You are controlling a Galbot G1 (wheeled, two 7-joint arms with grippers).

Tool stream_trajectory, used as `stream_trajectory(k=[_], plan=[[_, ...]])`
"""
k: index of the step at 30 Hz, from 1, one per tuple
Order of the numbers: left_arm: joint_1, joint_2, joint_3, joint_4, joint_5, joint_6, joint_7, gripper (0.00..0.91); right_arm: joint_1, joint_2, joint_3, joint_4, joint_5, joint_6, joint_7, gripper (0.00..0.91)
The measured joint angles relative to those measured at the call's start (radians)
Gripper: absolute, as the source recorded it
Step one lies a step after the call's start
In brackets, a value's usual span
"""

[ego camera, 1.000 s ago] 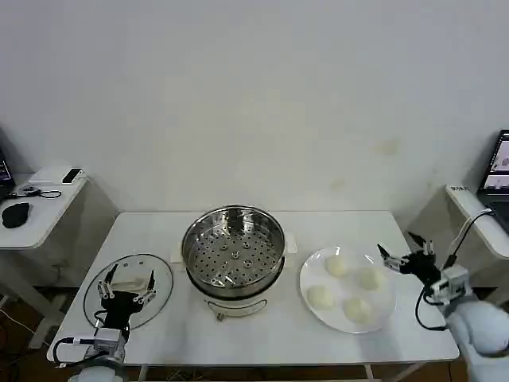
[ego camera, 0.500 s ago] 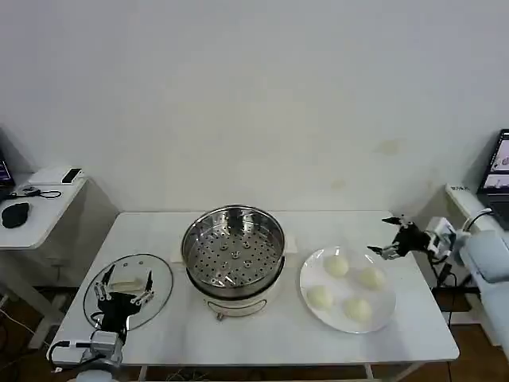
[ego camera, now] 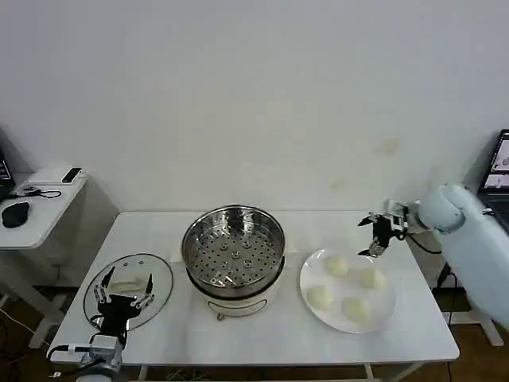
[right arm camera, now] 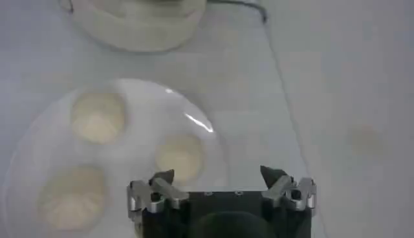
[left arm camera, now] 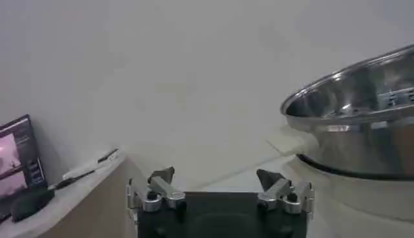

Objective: Take steamed baozi put them in steamer then cover it.

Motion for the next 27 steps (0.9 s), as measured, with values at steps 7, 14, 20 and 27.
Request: stream_trajectory(k=[7, 14, 20, 27], plan=[[0.008, 0.002, 0.000, 0.000, 0.000, 0.000, -0.001, 0.907, 0.065, 0.045, -0.114, -0.079, -0.044, 0.019, -0.031, 0.907], [0.010, 0.003, 0.000, -0.001, 0.001, 0.000, -0.004, 0.907, 0.075, 0.088, -0.158, -0.144, -0.084, 0.038, -0.040, 0.907], [0.012, 0.005, 0.001, 0.010, 0.002, 0.001, -0.010, 0.907, 0.064, 0.128, -0.164, -0.200, -0.108, 0.048, -0.029, 0.907], [0.014, 0.005, 0.003, 0.019, 0.004, 0.000, -0.014, 0.907, 0.047, 0.165, -0.164, -0.237, -0.130, 0.052, -0.010, 0.907]])
